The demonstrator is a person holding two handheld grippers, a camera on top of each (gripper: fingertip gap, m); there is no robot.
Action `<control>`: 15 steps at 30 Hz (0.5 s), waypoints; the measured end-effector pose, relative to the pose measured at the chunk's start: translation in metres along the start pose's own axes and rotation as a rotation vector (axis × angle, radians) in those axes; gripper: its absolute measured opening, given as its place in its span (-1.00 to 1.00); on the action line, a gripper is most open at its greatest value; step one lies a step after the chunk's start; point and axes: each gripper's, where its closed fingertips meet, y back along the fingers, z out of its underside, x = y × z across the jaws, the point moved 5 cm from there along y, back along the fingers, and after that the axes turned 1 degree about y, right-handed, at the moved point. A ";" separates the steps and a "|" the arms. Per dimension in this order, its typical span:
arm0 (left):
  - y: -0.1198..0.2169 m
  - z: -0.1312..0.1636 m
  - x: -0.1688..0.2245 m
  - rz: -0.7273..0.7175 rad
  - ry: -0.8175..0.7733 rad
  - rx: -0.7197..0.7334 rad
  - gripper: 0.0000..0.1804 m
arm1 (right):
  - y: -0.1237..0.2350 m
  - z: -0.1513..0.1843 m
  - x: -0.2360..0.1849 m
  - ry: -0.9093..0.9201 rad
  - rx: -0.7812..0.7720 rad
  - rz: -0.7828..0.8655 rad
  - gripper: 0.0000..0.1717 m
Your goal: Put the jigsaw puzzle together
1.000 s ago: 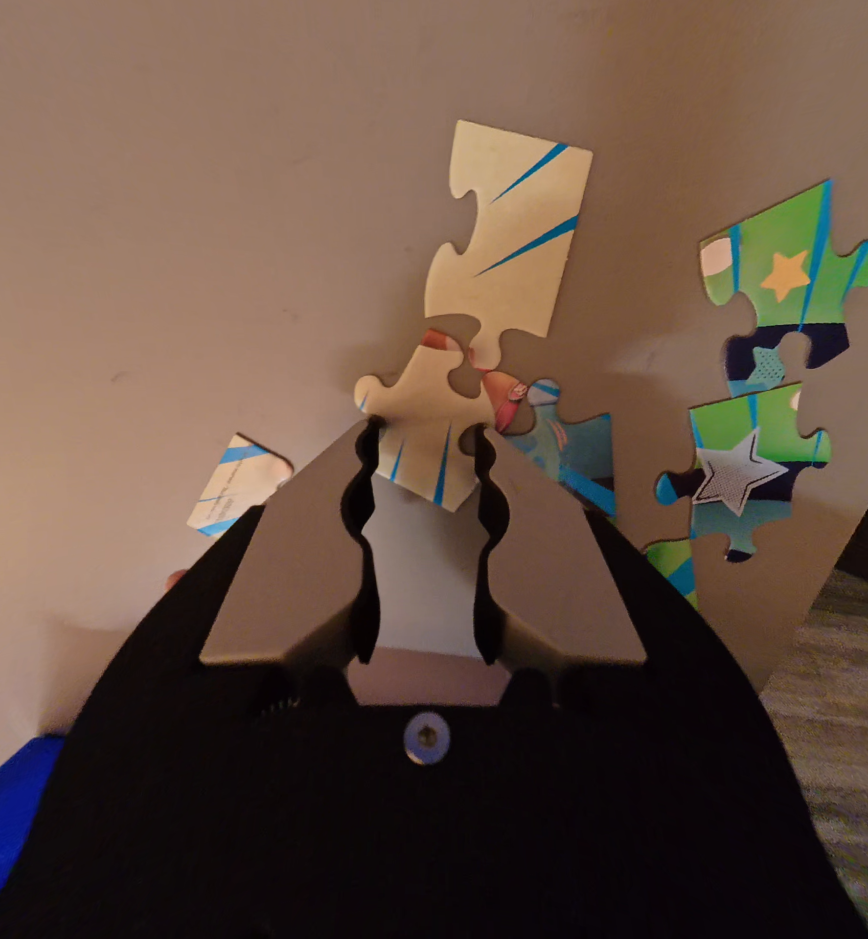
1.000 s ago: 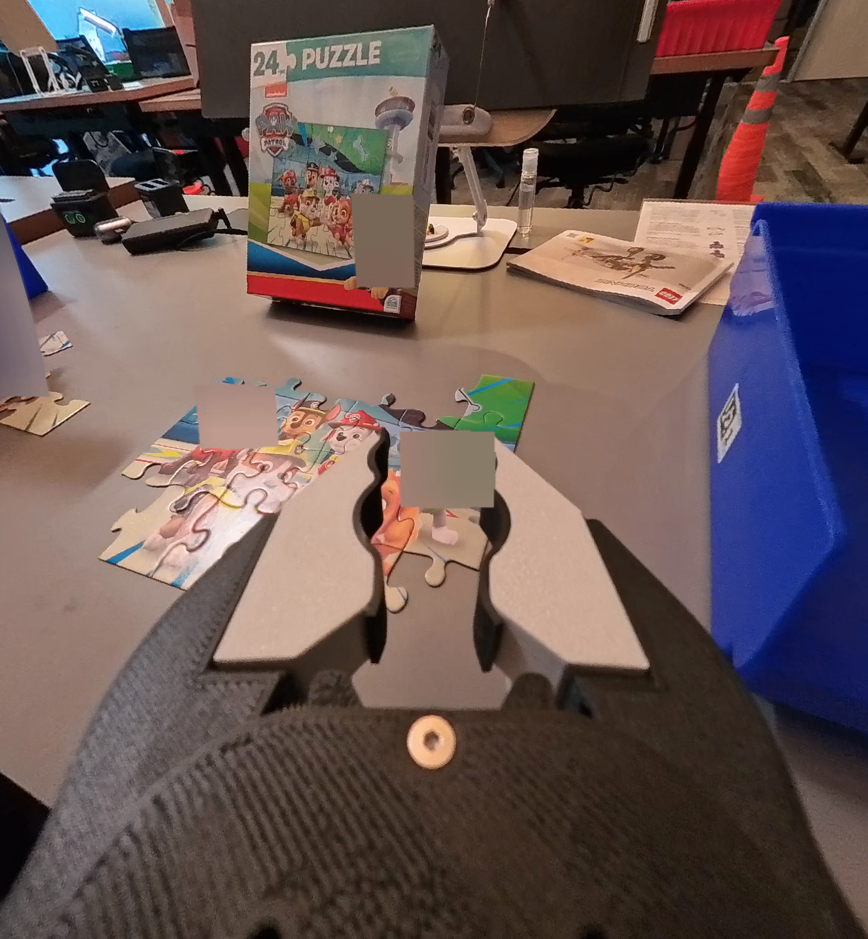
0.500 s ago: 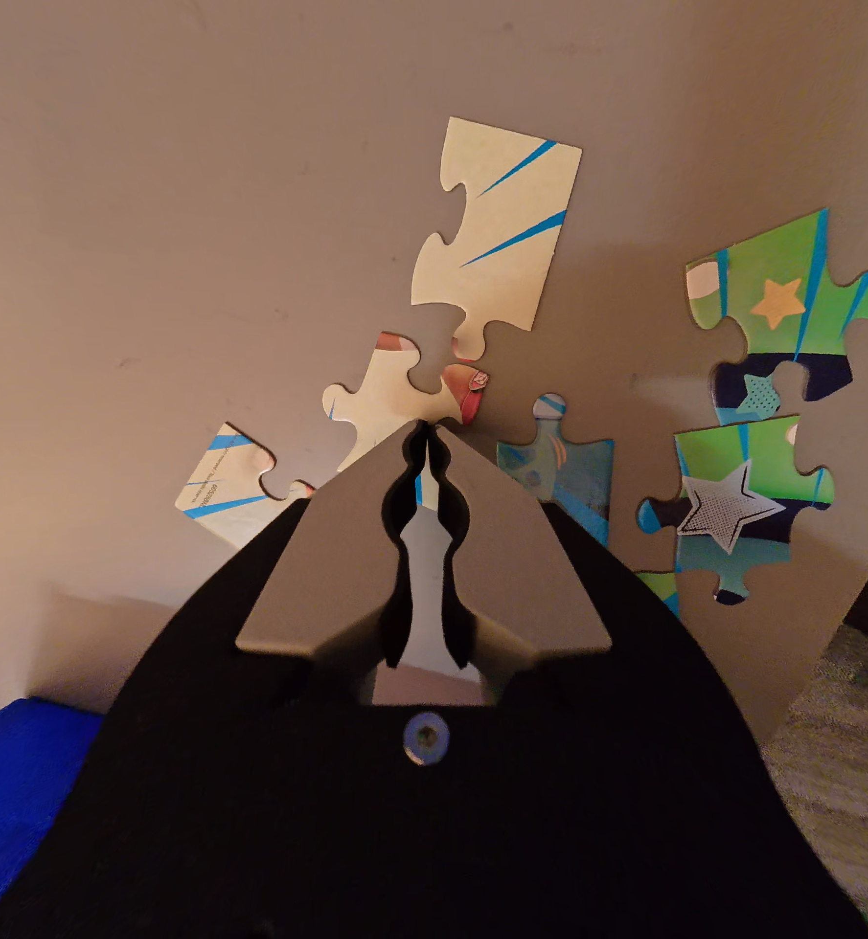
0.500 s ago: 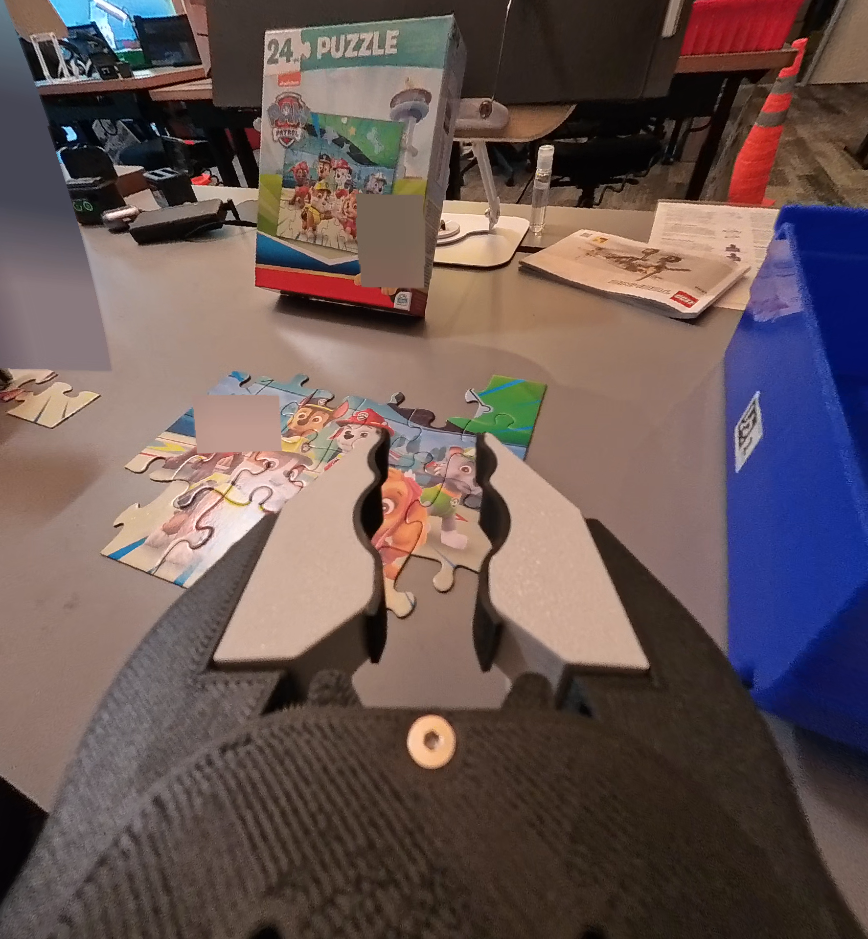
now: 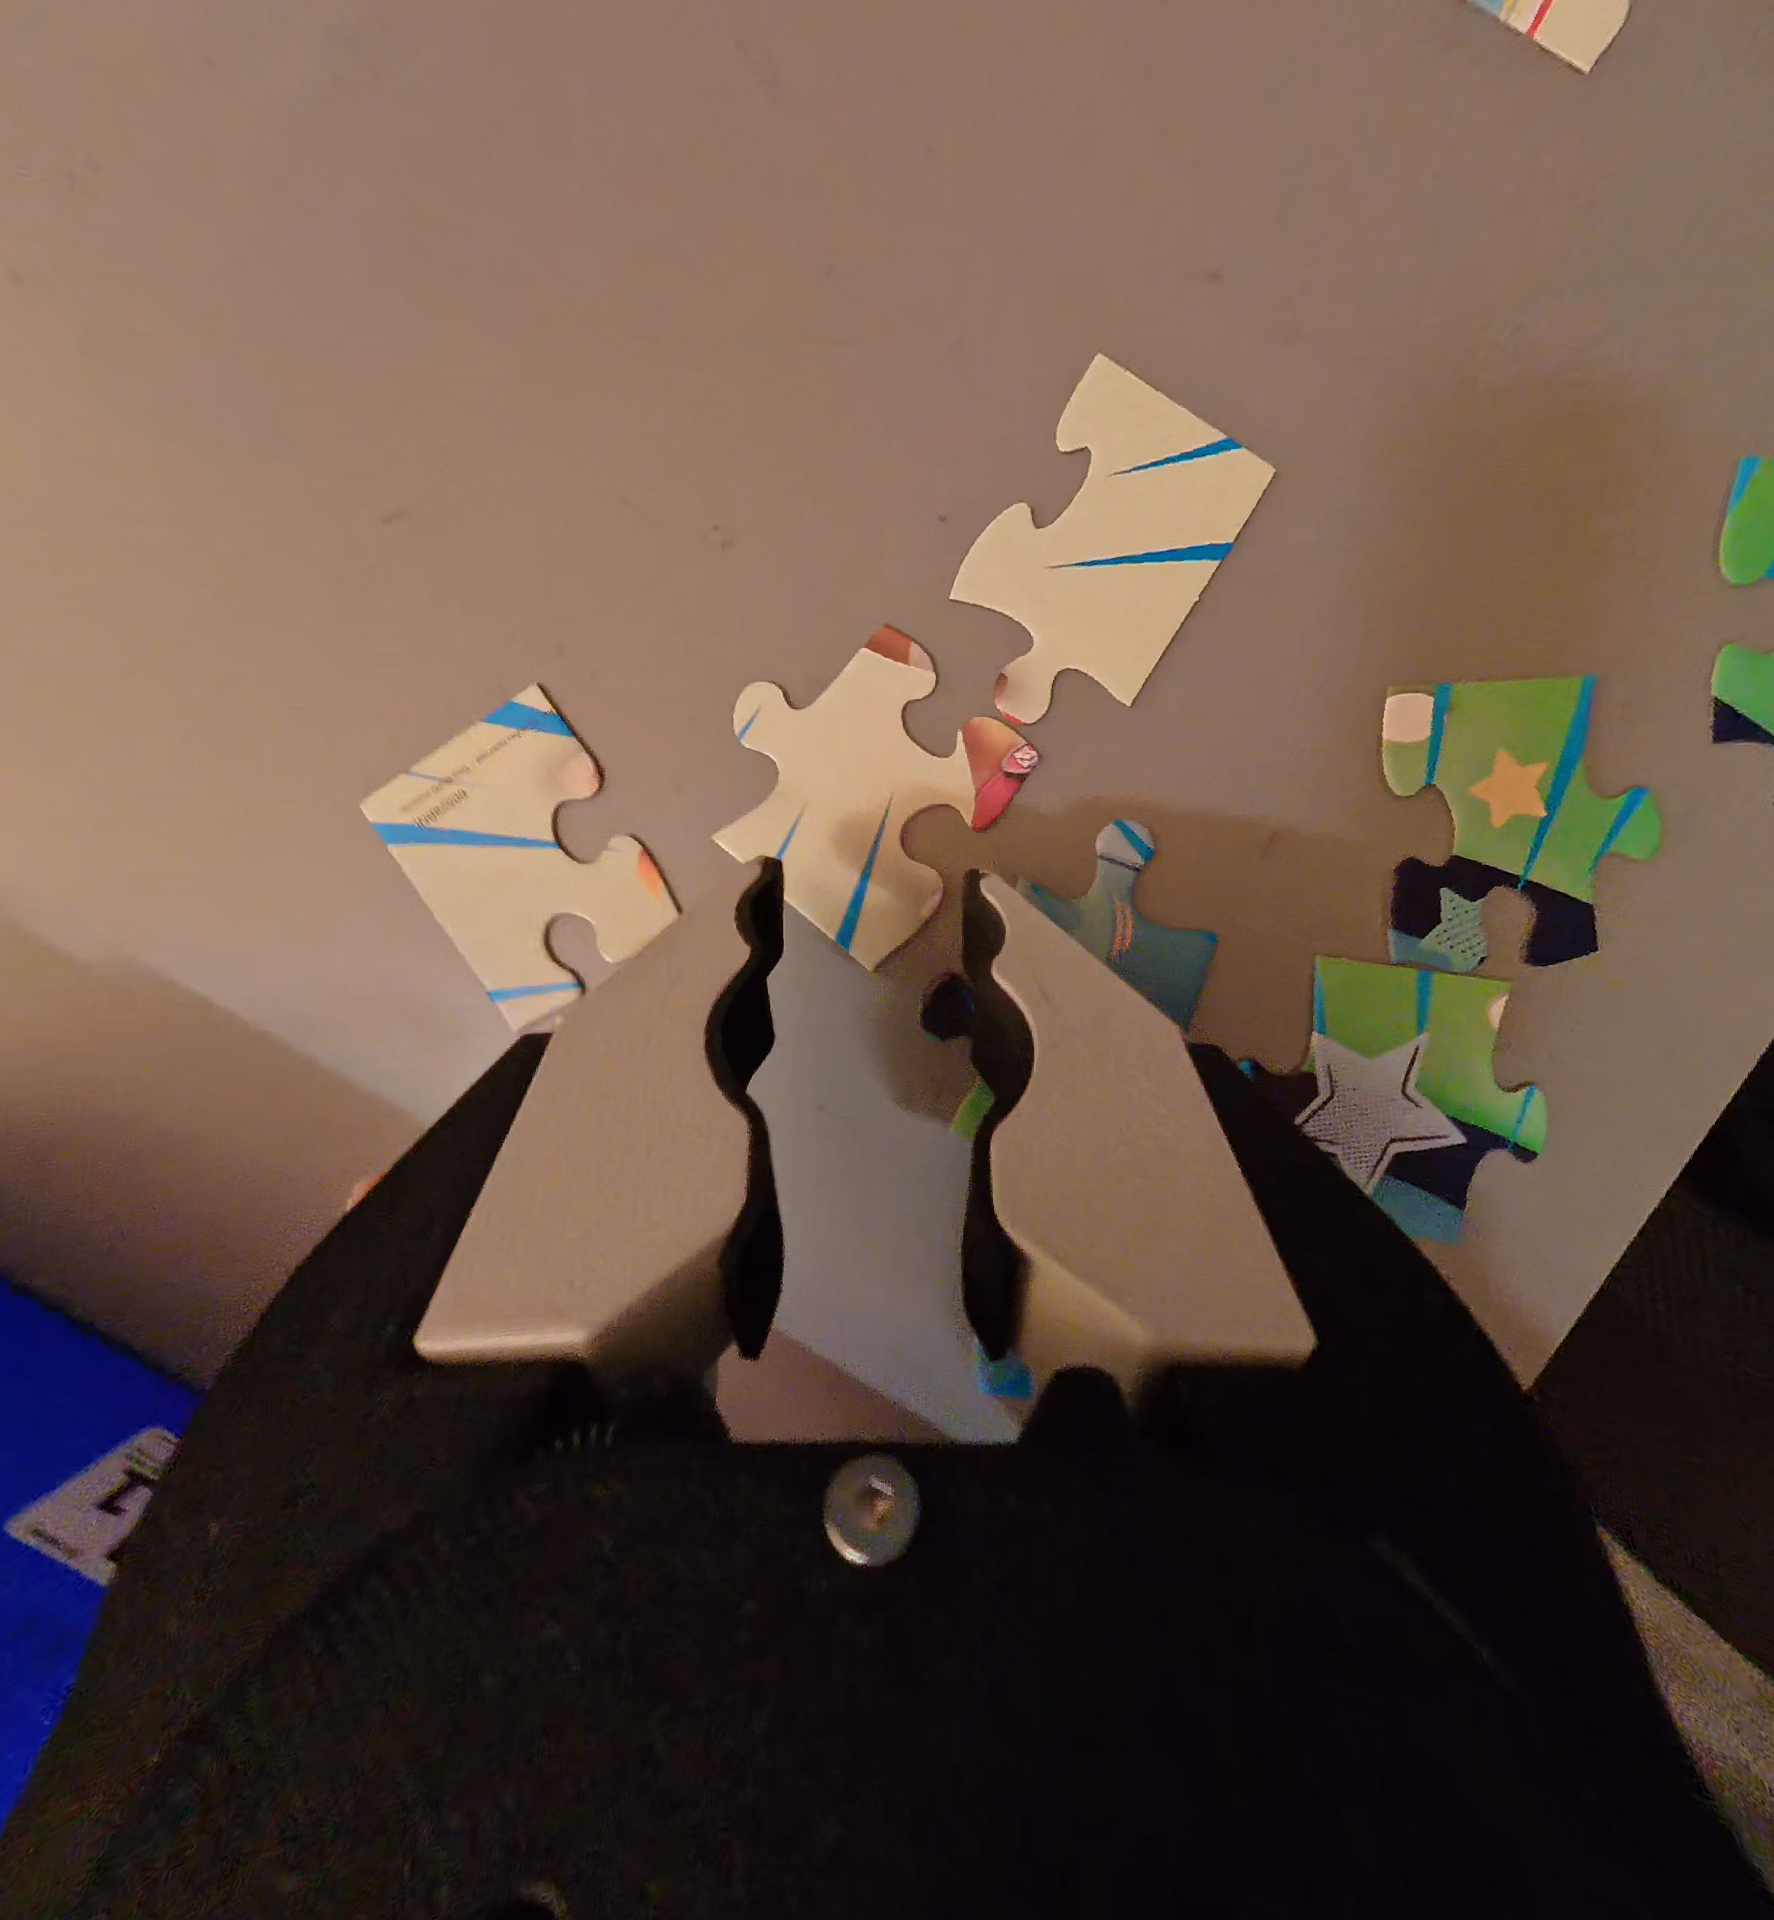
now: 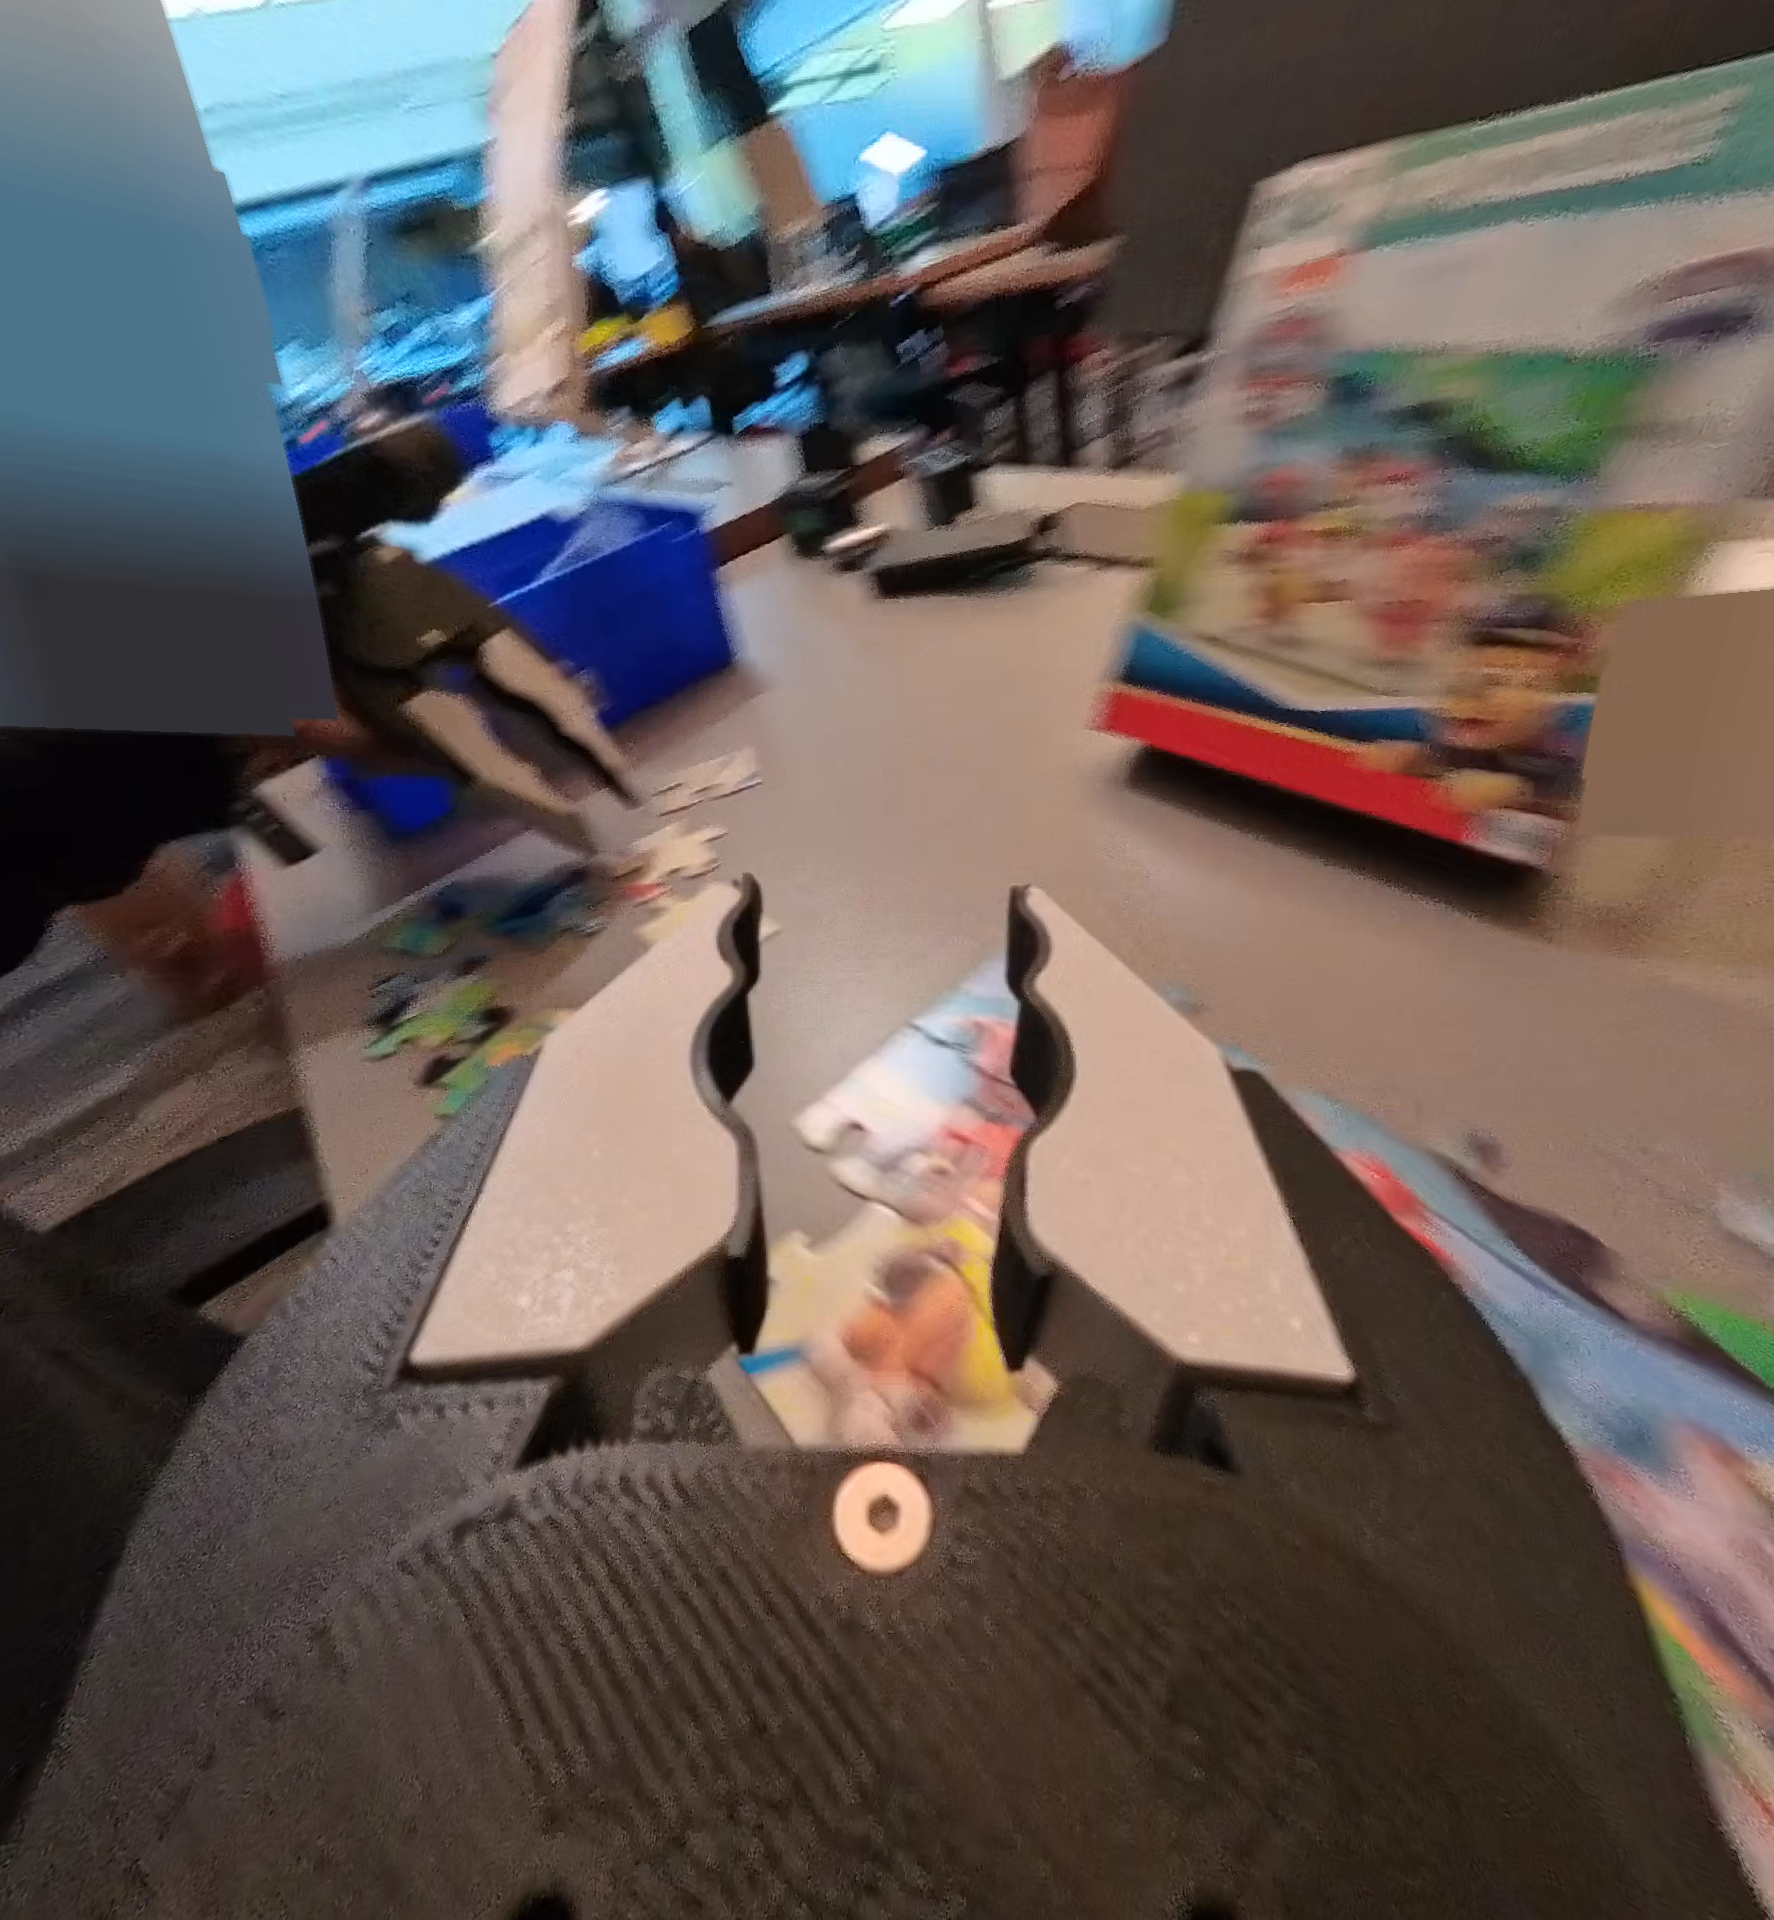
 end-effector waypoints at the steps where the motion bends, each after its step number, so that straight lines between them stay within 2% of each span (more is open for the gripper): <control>1: 0.000 0.003 0.002 -0.010 0.013 0.006 -0.61 | -0.025 0.001 -0.014 0.022 -0.060 -0.078 -0.42; 5: -0.001 0.013 0.002 -0.079 0.101 0.004 -0.59 | -0.114 0.006 -0.063 0.180 -0.267 -0.286 -0.39; 9: -0.005 0.014 0.007 -0.063 0.193 0.054 -0.59 | -0.185 0.026 -0.091 0.343 -0.451 -0.345 -0.30; 12: -0.008 0.016 0.007 -0.055 0.240 0.082 -0.59 | -0.222 0.050 -0.100 0.447 -0.557 -0.318 -0.25; 15: -0.009 0.018 0.008 -0.017 0.278 0.108 -0.58 | -0.241 0.071 -0.100 0.513 -0.642 -0.276 -0.22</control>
